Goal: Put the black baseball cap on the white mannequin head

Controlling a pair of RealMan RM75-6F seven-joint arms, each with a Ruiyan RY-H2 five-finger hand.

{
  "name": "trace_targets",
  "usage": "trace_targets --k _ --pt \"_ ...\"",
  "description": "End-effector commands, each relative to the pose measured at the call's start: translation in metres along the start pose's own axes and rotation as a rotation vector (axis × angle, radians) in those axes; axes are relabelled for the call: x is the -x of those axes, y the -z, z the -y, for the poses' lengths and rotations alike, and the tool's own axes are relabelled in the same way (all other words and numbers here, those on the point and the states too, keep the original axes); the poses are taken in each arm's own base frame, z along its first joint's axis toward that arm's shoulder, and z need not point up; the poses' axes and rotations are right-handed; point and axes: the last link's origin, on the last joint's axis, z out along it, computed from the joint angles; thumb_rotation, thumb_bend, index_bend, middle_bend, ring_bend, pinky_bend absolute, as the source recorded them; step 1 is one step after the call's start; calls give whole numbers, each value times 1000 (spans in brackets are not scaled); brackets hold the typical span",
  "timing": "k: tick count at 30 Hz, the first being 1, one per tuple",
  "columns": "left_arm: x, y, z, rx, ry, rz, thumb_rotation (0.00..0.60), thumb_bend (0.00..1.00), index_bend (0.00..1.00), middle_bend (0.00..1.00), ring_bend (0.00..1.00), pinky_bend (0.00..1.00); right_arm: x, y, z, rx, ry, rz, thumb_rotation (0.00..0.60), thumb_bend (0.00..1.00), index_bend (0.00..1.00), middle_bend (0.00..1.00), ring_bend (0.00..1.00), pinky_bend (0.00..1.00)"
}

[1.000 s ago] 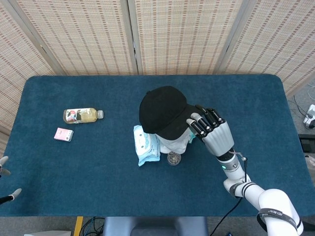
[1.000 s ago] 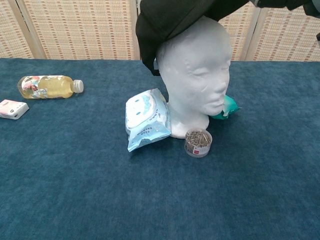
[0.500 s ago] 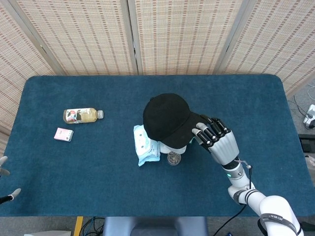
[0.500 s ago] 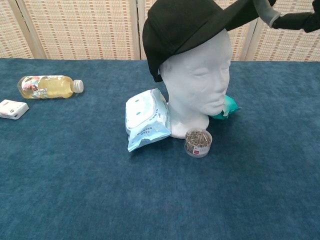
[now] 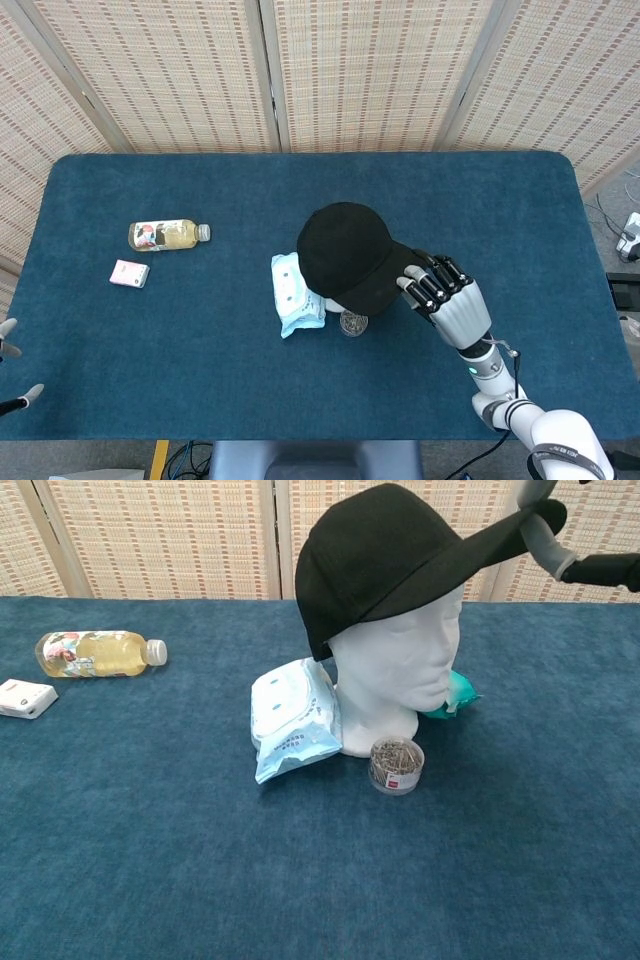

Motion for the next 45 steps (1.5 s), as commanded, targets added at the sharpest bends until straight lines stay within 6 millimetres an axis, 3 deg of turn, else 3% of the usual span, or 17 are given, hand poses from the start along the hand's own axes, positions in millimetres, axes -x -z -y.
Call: trace_targets --k 1,20,27,38,45 --pt "0 0 0 1 0 -1 600 45 145 417 385 546 -1 5 3 -4 -9 11 600 482 800 564 321 480" --pt "1 0 0 0 -4 2 600 45 145 417 385 546 -3 34 8 32 -20 109 600 446 801 516 318 429" --pt "0 0 0 -1 -2 0 600 45 145 417 385 546 -3 45 10 61 -33 145 600 425 747 494 297 417" --pt "0 0 0 -1 -2 -1 600 46 145 417 385 546 -3 62 9 134 -51 186 600 392 503 458 263 408" --pt "-1 0 0 -1 -1 -2 600 45 145 417 385 546 -1 66 8 164 -60 204 600 255 282 434 241 400"
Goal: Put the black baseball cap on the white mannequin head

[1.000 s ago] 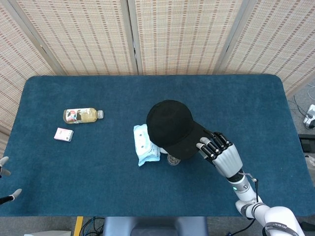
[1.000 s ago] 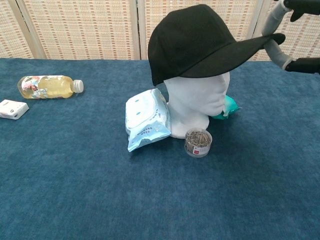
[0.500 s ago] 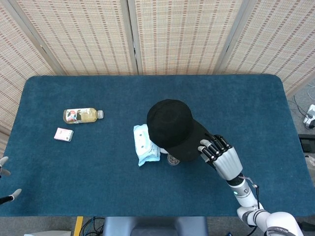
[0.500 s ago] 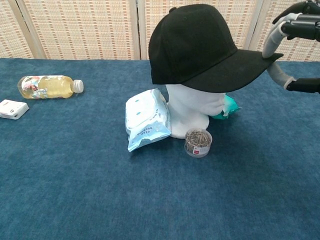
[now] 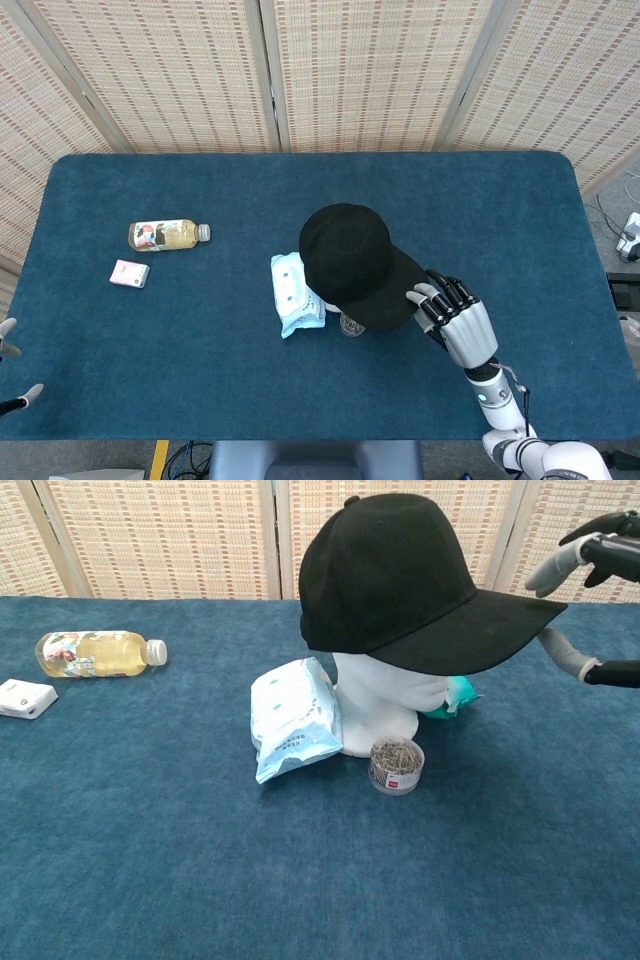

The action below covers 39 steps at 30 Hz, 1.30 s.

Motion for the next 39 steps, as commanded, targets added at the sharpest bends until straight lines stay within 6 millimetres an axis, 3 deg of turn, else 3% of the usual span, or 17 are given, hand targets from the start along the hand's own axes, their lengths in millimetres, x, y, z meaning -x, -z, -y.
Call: trace_targets --k 1,9,16,22,28,32,37,39 --pt "0 0 0 0 0 -1 600 45 145 417 385 546 1 0 0 8 -4 3 600 226 244 430 237 399" --pt "0 0 0 0 1 -1 600 45 145 417 385 546 -1 2 -1 24 -14 18 600 84 44 402 212 385" --pt "-1 0 0 1 0 -2 600 45 145 417 385 546 -12 6 -8 56 35 46 600 49 14 387 198 369" --pt "-1 0 -1 1 1 -5 600 45 145 417 385 546 -35 9 -18 114 120 118 600 49 14 384 198 348" --pt "-1 0 -1 0 -3 -4 600 45 145 417 385 546 -74 12 -29 256 217 261 600 50 16 362 185 295" --pt "-1 1 -3 2 -6 -4 600 45 145 417 385 546 -104 12 -31 363 303 353 600 50 117 363 185 295" --pt "-2 1 -4 7 -7 -8 600 45 145 417 385 546 -127 13 -36 478 383 427 600 50 322 363 185 295" --pt "-2 1 -4 8 -6 -8 600 45 145 417 385 546 -134 17 -39 525 415 459 600 50 340 363 185 295"
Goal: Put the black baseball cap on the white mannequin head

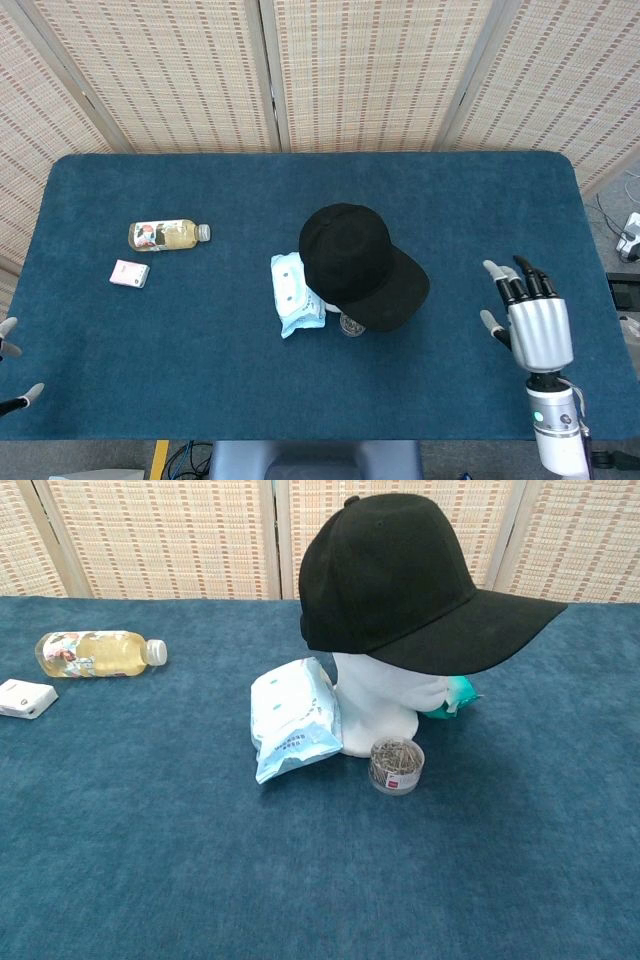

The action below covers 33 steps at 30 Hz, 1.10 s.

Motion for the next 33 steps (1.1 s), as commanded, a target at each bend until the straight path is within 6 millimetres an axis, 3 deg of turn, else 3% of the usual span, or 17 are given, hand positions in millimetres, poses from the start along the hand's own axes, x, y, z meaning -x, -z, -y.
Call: trace_targets --k 1,12,23,33 --pt "0 0 0 1 0 -1 600 45 145 417 385 546 -13 12 -24 127 127 113 600 51 340 363 185 295" --pt "-1 -1 0 13 12 -42 600 45 159 417 385 546 -9 32 -52 275 212 260 600 55 341 362 185 295" --pt "3 -4 2 7 9 -36 600 45 164 417 384 546 13 36 -58 246 181 342 600 56 341 362 185 295" --pt "6 -8 7 -14 15 -20 600 45 164 417 385 546 19 32 -65 260 135 360 600 57 345 362 185 295"
